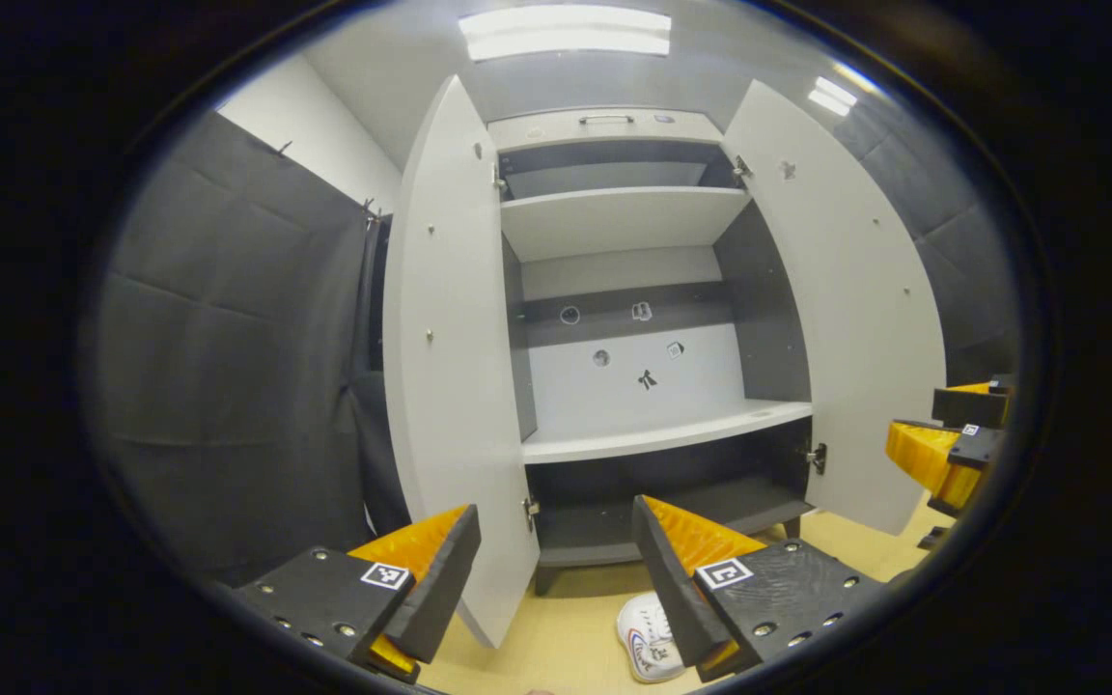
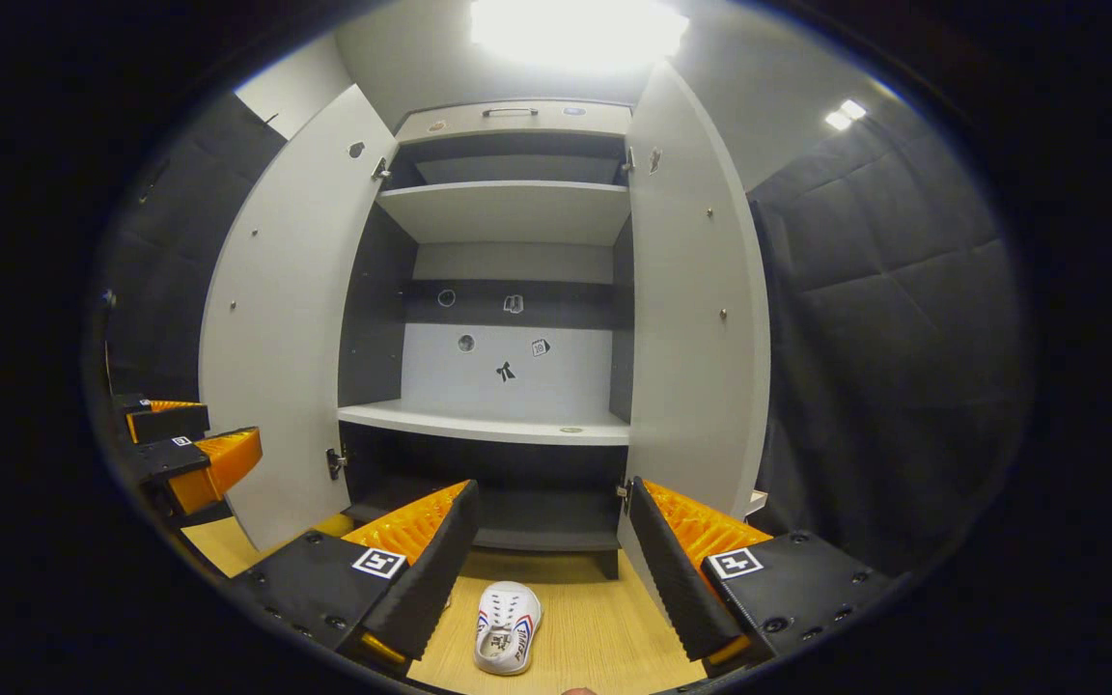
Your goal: Grab one shoe with the right hand and put it into the shoe cabinet, grab the other shoe with the left hand and put it into the shoe cabinet; then close the right door with the right hand and the left door with the left hand.
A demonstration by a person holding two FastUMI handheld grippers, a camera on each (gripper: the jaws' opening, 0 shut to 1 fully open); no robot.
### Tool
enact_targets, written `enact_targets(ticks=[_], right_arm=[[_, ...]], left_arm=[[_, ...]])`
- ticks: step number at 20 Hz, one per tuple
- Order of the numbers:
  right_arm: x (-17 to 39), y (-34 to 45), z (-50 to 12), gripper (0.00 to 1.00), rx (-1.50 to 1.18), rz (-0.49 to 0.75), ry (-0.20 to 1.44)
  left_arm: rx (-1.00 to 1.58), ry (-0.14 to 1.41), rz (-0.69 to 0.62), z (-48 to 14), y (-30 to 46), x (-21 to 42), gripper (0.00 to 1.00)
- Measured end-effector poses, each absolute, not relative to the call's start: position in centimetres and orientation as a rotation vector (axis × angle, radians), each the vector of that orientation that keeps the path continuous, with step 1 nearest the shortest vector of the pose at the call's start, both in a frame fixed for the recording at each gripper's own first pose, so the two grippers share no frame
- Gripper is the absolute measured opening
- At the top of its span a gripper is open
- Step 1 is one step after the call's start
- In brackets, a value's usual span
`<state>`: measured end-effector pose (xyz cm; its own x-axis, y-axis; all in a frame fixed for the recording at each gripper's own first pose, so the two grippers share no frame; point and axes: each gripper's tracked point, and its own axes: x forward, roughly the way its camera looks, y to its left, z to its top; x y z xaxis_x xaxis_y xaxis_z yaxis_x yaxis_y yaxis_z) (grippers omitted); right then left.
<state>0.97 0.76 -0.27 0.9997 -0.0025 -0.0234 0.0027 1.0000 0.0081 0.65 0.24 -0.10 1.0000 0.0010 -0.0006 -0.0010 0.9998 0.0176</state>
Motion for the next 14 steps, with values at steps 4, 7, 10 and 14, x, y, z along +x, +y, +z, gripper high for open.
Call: enact_targets(ticks=[4, 7, 10, 14], right_arm=[[1.7, 1.0, -0.9, 0.97, 0.002, 0.005, 0.040], [2.8, 1.7, -1.9, 0.98, 0.004, 0.027, 0.067], [4.4, 2.8, -3.1, 0.98, 0.013, 0.060, 0.088], [6.6, 4.2, -5.5, 0.98, 0.029, 0.095, 0.149]], left_arm=[[0.024, -0.006, -0.003, 0.1, 0.1, 0.7, 0.90], [0.017, -0.009, -0.003, 0.3, 0.0, 0.8, 0.89], [0.015, -0.013, -0.004, 0.4, -0.2, 0.9, 0.89], [0.022, -0.012, -0.003, 0.4, -0.1, 1.2, 0.89]])
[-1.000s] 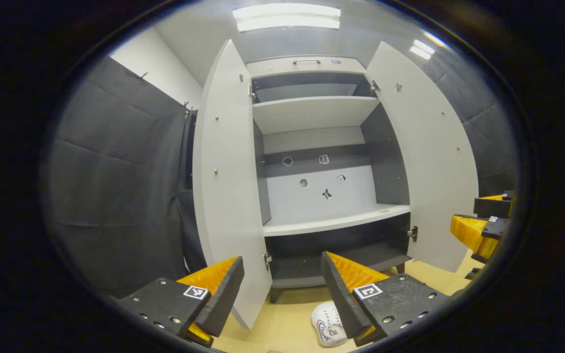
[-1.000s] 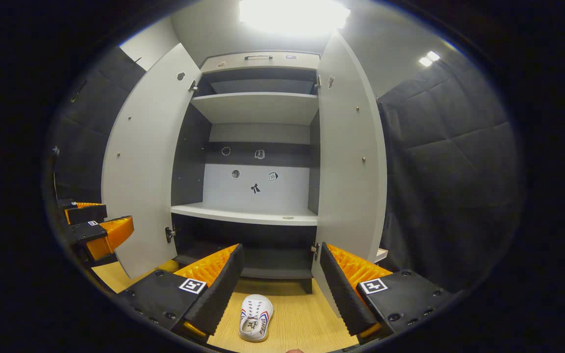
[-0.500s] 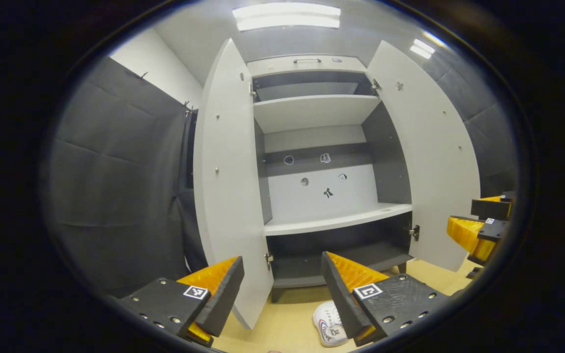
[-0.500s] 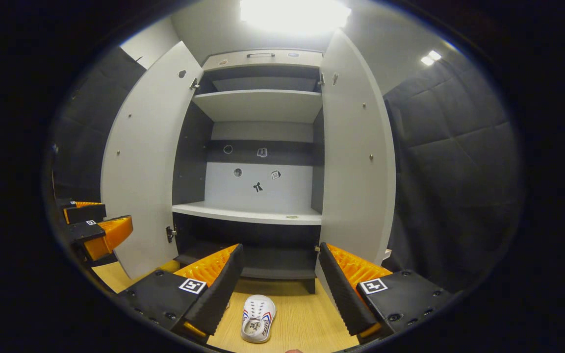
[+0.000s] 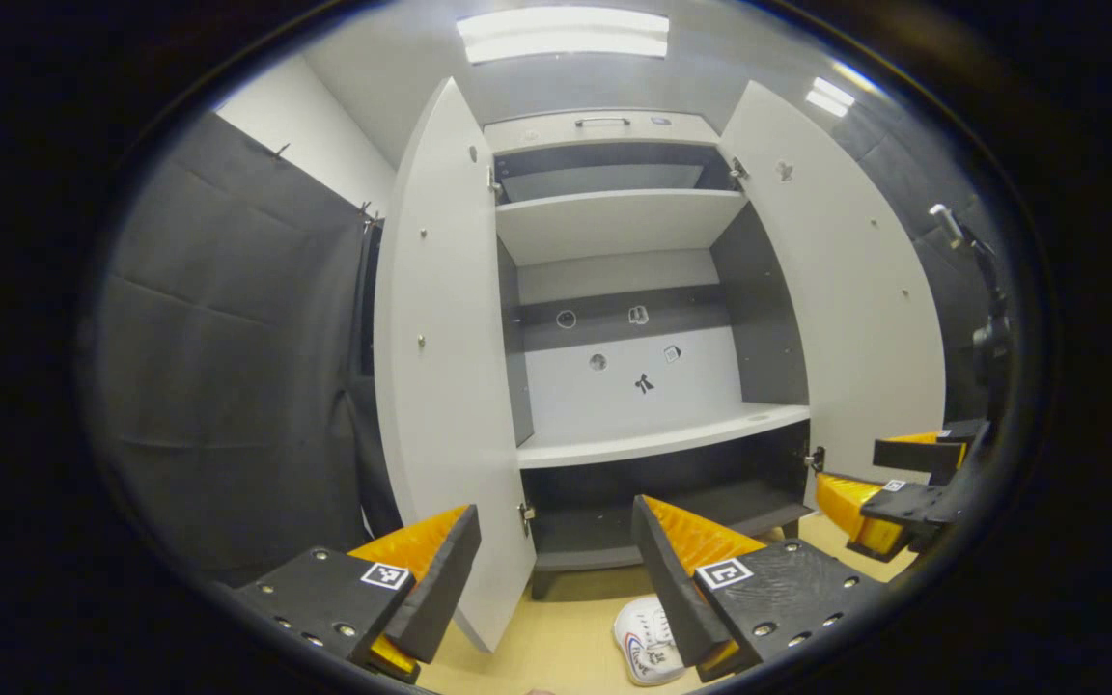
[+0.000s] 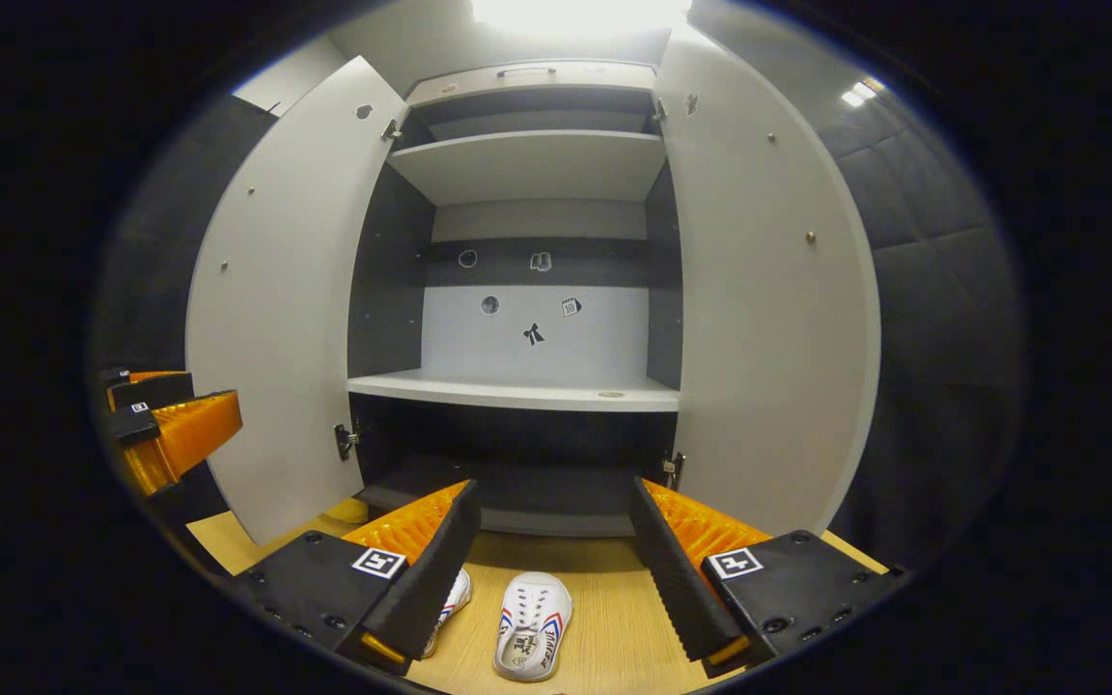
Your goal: Grab one shoe with the right hand and put it into the shoe cabinet, grab the other shoe with the left hand and put it into the shoe cabinet; then close the right door with the right hand and the left door with the left hand.
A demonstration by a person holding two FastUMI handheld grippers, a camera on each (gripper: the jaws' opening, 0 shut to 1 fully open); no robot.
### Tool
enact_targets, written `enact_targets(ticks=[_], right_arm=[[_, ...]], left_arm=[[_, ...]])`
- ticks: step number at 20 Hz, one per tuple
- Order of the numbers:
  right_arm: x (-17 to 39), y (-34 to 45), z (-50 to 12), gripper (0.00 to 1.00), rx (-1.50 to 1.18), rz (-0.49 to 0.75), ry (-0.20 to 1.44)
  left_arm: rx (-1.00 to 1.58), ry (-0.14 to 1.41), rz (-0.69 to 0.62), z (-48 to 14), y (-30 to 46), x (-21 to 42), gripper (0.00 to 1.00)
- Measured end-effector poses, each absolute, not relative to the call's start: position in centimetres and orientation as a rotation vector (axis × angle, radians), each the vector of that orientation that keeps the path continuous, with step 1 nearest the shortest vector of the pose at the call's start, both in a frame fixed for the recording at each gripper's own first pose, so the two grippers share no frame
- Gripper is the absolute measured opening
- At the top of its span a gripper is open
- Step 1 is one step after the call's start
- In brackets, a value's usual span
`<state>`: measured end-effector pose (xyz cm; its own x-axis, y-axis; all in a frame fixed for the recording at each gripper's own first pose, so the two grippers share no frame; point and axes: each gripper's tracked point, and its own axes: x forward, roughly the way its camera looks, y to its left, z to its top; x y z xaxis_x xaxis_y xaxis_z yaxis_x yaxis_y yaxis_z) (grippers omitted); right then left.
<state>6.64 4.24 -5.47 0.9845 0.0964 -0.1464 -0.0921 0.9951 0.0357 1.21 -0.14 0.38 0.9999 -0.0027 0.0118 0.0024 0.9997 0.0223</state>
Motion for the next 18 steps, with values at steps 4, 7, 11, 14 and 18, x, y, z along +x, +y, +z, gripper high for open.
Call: enact_targets(ticks=[4, 7, 11, 14, 18], right_arm=[[8.7, 5.7, -9.0, 0.98, -0.003, 0.122, 0.233], [10.0, 7.1, -12.3, 0.97, -0.007, 0.157, 0.323], [10.8, 8.5, -16.7, 0.98, 0.003, 0.175, 0.451], [11.0, 9.2, -20.4, 0.98, 0.007, 0.195, 0.556], [10.8, 10.0, -24.3, 0.98, 0.020, 0.212, 0.671]], left_arm=[[0.021, 0.001, 0.006, -0.2, 0.3, 1.6, 0.89], [0.024, 0.010, 0.015, -0.6, 0.8, 2.0, 0.91], [0.034, 0.027, 0.033, -1.1, 1.6, 2.2, 0.89], [0.043, 0.040, 0.047, -1.5, 2.3, 2.4, 0.89], [0.040, 0.064, 0.057, -2.4, 2.7, 2.6, 0.89]])
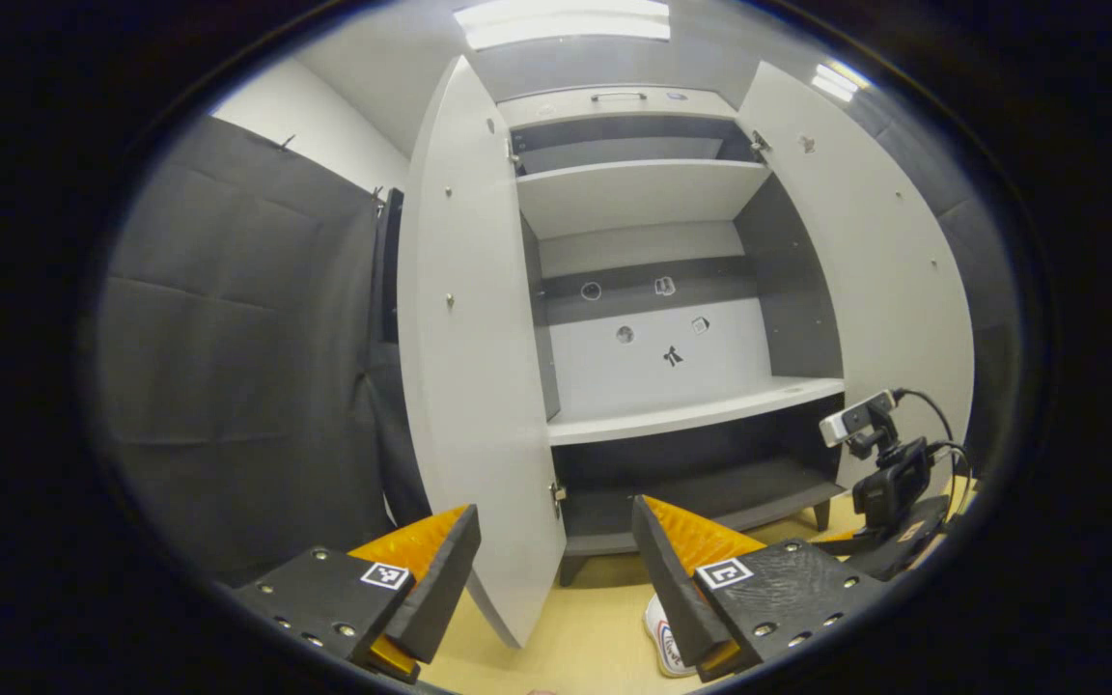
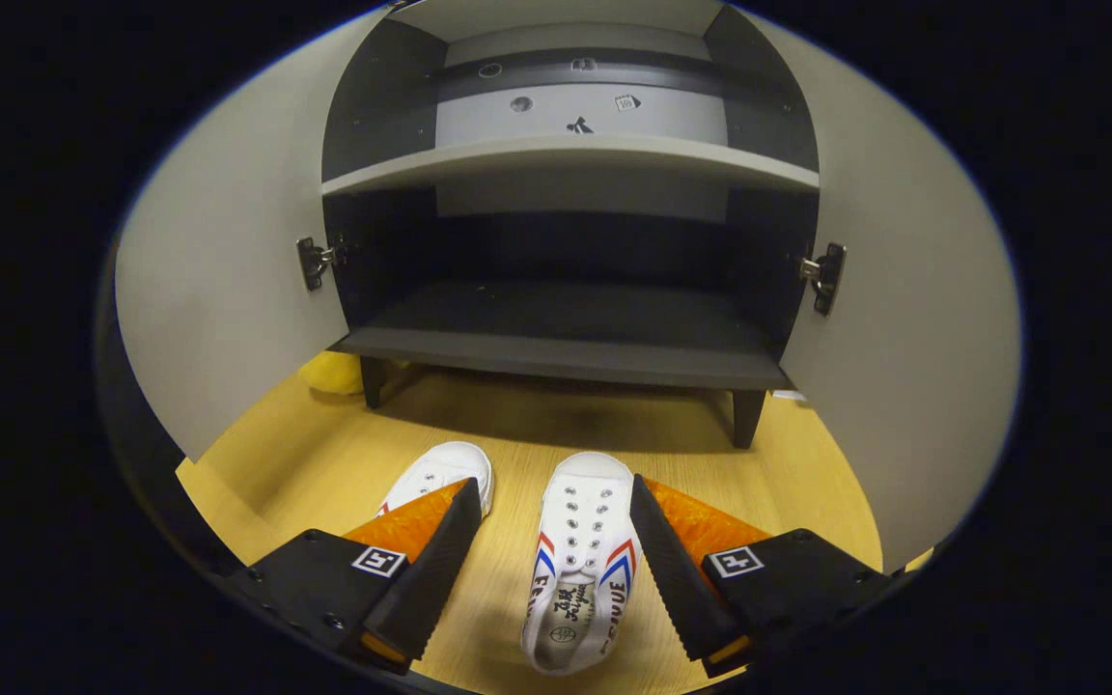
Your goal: Grab one shoe with the right hand and put it into the shoe cabinet, grab the other shoe with the left hand and put it into the shoe cabinet; then close the right door with the right hand and the left door with the left hand.
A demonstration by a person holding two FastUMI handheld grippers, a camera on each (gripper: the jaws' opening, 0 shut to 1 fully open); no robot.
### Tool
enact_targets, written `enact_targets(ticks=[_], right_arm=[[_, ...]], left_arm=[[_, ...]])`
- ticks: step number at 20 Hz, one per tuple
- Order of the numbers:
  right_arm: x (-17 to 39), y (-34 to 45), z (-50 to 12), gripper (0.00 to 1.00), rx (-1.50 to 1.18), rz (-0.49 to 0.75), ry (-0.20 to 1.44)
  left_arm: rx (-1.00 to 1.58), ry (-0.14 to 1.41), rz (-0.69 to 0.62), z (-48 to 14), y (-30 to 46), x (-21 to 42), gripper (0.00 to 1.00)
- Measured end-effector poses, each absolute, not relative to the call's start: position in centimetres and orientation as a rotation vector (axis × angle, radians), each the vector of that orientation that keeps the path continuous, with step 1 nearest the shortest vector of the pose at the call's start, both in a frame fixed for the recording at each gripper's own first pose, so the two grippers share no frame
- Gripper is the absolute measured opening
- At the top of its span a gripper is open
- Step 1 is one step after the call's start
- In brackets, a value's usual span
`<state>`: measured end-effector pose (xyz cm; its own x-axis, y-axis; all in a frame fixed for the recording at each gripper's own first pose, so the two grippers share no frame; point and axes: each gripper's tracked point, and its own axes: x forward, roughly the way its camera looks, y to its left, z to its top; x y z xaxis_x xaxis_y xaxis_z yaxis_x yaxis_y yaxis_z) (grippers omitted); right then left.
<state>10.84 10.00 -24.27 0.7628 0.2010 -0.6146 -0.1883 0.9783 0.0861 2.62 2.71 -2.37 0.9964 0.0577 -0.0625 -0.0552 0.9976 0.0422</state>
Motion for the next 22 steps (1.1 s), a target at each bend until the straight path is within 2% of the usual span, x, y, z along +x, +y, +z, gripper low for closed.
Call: enact_targets(ticks=[4, 8, 10, 11, 12, 13, 14, 16, 17, 19, 20, 21, 22], right_arm=[[10.4, 10.9, -27.2, 0.96, 0.047, 0.226, 0.766], [9.5, 11.7, -30.0, 0.84, 0.093, 0.232, 0.879], [9.4, 12.0, -30.7, 0.84, 0.096, 0.238, 0.902], [9.5, 11.9, -31.0, 0.80, 0.091, 0.232, 0.905], [9.5, 11.9, -31.2, 0.84, 0.101, 0.229, 0.918], [9.6, 12.0, -31.6, 0.72, 0.111, 0.218, 0.929], [9.8, 11.7, -31.9, 0.75, 0.113, 0.201, 0.939], [10.2, 10.8, -32.2, 0.63, 0.108, 0.147, 0.951], [10.1, 10.4, -32.3, 0.41, 0.108, 0.134, 0.962], [10.1, 10.6, -32.4, 0.29, 0.124, 0.147, 0.961], [10.3, 10.5, -32.4, 0.29, 0.149, 0.145, 0.967], [10.2, 10.6, -32.3, 0.07, 0.156, 0.145, 0.965], [10.3, 10.6, -32.3, 0.11, 0.166, 0.127, 0.961]], left_arm=[[0.048, 0.073, 0.054, -2.6, 2.6, 2.8, 0.89], [0.052, 0.075, 0.048, -2.7, 2.5, 2.9, 0.91], [0.052, 0.076, 0.047, -2.7, 2.5, 2.9, 0.89], [0.052, 0.077, 0.047, -2.7, 2.5, 3.0, 0.89], [0.051, 0.079, 0.048, -2.8, 2.6, 2.8, 0.89], [0.049, 0.080, 0.049, -2.7, 2.6, 2.7, 0.89], [0.049, 0.080, 0.051, -2.8, 2.6, 2.6, 0.91], [0.049, 0.080, 0.053, -2.8, 2.6, 2.3, 0.89], [0.050, 0.080, 0.054, -2.7, 2.6, 2.3, 0.91], [0.049, 0.084, 0.051, -2.8, 2.5, 2.2, 0.89], [0.049, 0.087, 0.049, -3.0, 2.4, 2.1, 0.89], [0.049, 0.089, 0.048, -3.0, 2.3, 2.1, 0.89], [0.050, 0.091, 0.046, -3.1, 2.1, 2.0, 0.91]])
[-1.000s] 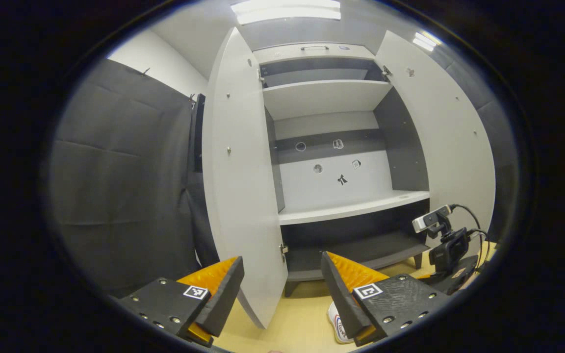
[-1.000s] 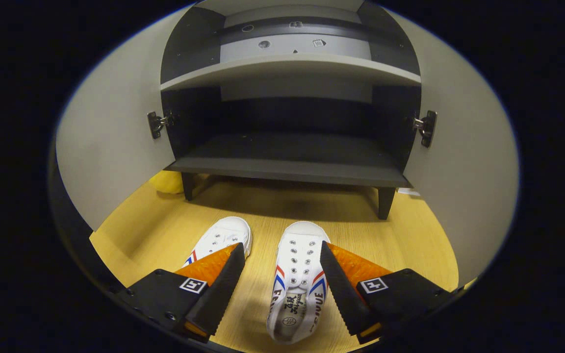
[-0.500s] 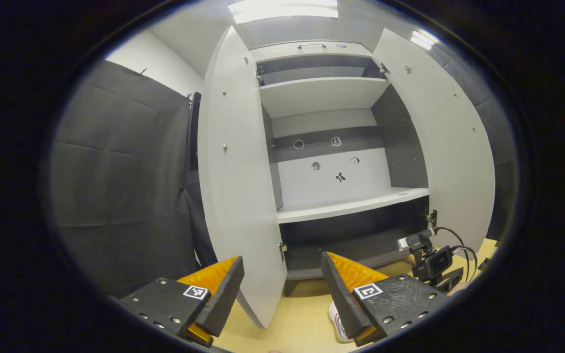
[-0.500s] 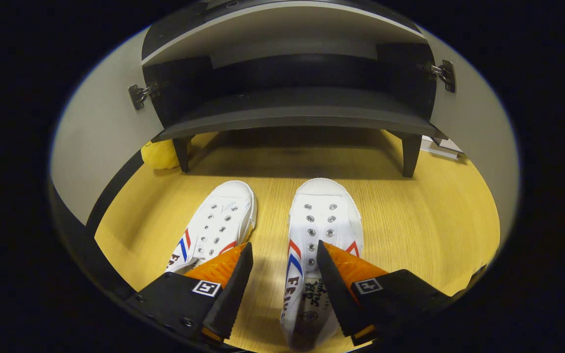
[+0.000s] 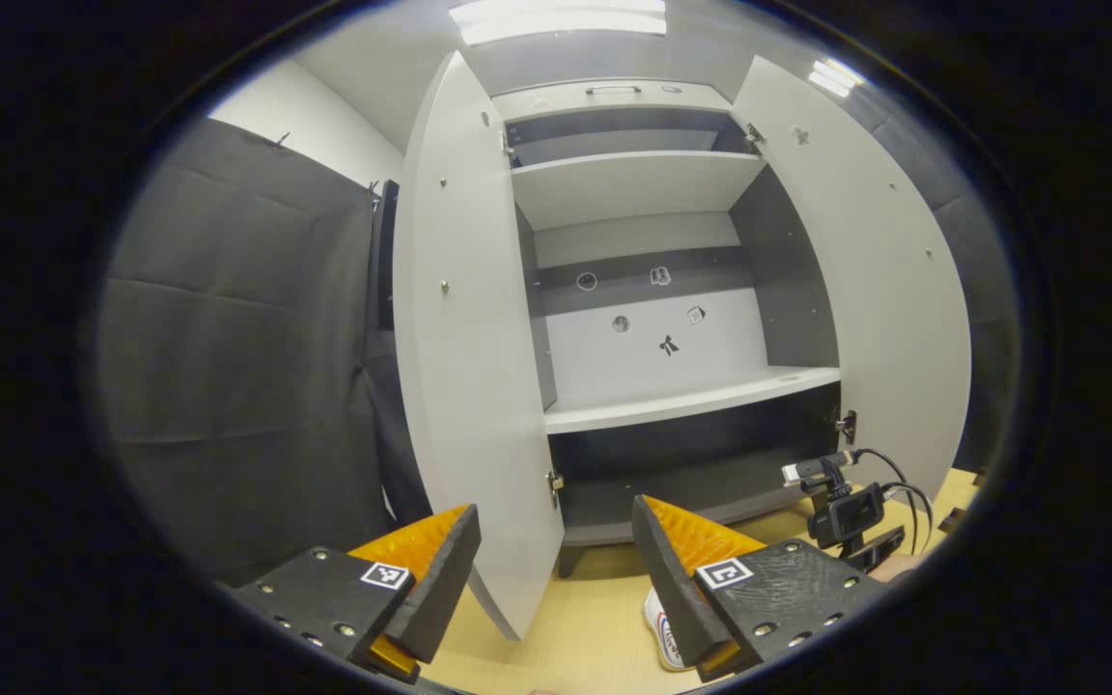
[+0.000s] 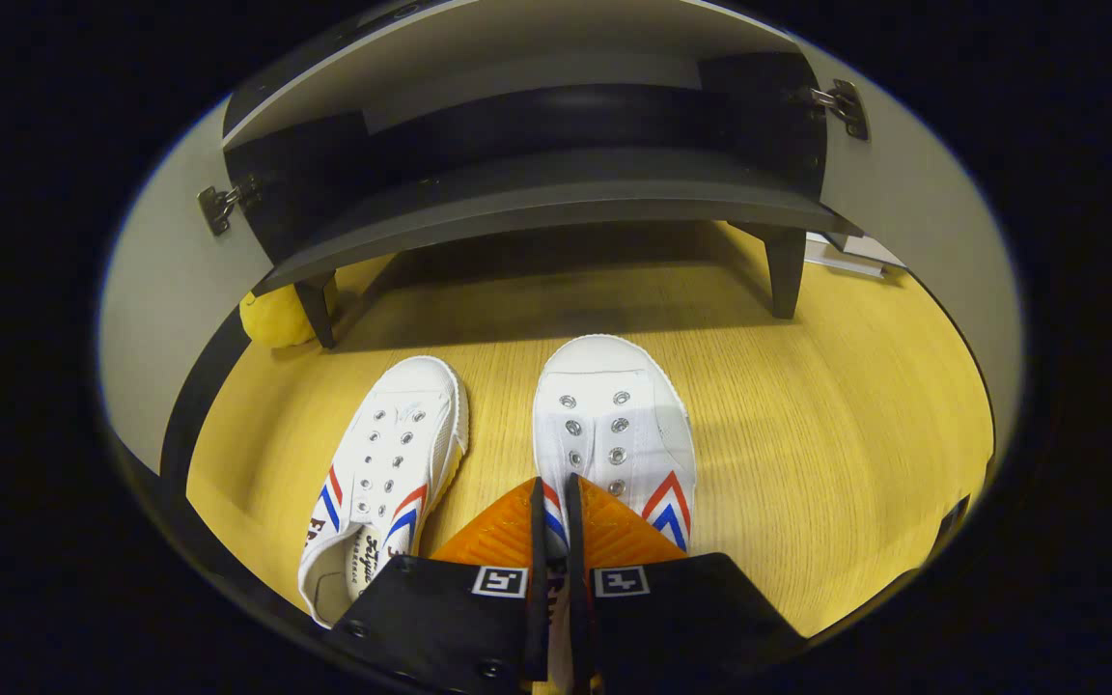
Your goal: Grab one shoe with the right hand and put it into the shoe cabinet, grab the other shoe with the left hand and put it into the shoe cabinet; then close the right door with the right hand and the left door with the left hand.
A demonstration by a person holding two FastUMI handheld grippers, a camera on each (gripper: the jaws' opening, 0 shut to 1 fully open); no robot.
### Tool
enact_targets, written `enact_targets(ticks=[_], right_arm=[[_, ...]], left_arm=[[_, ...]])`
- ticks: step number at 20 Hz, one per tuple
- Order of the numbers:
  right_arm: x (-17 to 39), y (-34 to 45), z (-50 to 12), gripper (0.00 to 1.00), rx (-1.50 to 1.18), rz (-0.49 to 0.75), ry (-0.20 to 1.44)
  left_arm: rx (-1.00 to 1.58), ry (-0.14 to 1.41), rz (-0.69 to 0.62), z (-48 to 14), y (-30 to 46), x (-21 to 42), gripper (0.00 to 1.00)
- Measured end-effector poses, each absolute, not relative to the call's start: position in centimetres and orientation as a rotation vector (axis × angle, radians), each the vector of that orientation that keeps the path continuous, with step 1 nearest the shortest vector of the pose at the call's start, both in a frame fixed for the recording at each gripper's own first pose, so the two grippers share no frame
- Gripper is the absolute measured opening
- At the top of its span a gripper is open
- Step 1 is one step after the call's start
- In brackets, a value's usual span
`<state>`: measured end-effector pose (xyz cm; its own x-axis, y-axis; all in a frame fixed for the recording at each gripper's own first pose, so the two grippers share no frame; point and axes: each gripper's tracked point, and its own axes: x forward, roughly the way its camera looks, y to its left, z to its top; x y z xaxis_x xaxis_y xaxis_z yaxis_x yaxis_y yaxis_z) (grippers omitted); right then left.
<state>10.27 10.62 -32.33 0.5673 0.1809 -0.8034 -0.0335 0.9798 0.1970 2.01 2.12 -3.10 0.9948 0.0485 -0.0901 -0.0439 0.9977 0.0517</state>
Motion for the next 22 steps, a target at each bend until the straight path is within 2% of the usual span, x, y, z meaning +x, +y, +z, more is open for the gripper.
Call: enact_targets(ticks=[1, 13, 22], right_arm=[[10.1, 10.5, -32.2, 0.02, 0.147, 0.137, 0.966], [10.1, 8.1, -26.7, 0.01, 0.243, 0.141, 0.891], [11.6, 7.5, -16.2, 0.02, 0.314, 0.188, 0.733]], left_arm=[[0.048, 0.093, 0.043, -3.1, 1.9, 1.9, 0.91], [0.037, 0.096, 0.003, -3.5, -0.1, 2.2, 0.90], [0.023, 0.085, -0.014, -3.6, -0.8, 3.1, 0.90]])
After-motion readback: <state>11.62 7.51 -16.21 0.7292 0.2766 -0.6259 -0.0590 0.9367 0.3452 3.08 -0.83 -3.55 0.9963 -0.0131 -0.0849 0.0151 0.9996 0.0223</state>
